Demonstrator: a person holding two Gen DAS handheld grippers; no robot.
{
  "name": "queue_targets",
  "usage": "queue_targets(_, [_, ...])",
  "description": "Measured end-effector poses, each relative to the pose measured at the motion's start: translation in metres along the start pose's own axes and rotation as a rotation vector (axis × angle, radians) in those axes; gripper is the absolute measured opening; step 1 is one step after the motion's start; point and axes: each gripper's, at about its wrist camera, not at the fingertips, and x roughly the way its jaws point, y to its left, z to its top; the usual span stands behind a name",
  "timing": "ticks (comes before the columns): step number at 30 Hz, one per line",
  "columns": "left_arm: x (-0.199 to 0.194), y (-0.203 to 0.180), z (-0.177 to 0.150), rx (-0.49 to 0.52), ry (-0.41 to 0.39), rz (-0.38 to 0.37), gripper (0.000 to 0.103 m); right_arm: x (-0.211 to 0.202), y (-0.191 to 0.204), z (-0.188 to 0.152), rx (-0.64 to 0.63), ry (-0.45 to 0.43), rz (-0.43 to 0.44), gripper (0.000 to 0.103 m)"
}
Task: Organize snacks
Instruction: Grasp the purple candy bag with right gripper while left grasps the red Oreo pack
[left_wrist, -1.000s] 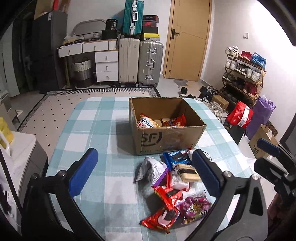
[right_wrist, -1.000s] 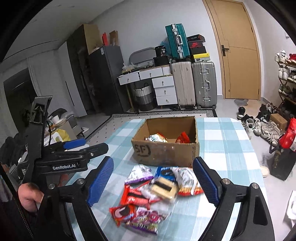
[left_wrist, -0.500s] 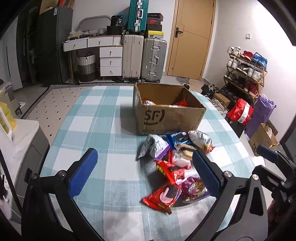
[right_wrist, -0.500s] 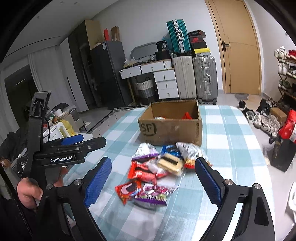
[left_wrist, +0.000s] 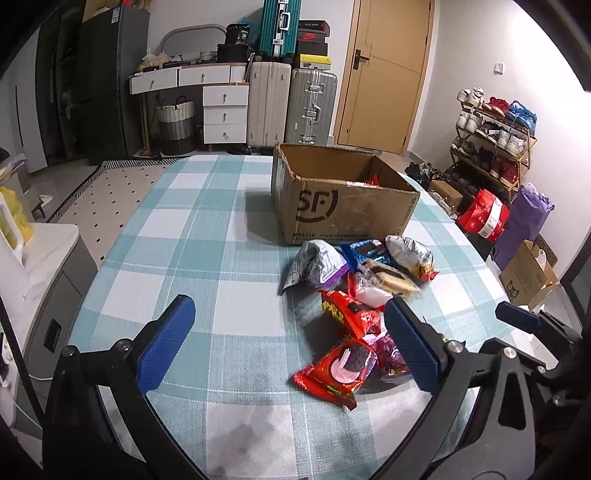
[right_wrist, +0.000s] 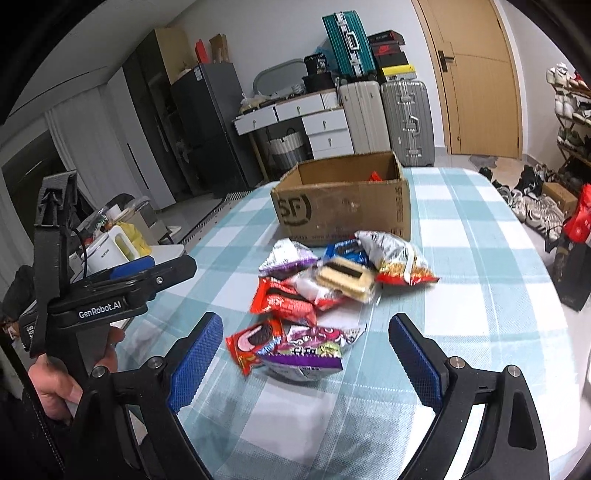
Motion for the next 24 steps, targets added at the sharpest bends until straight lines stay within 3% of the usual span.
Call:
queue_targets(19, [0.050,0.008,-0.031,-0.013,0.065,-0.053,0.102,0.063,-0.028,-0.023,0.096,0.122,0.038,0.093])
queue_targets(24, [0.060,0.012,-0.035,-0.019,0.085,-0.054,0.102,0.079,-0.034,-0.025,0.127,0.151,0.063,0.087])
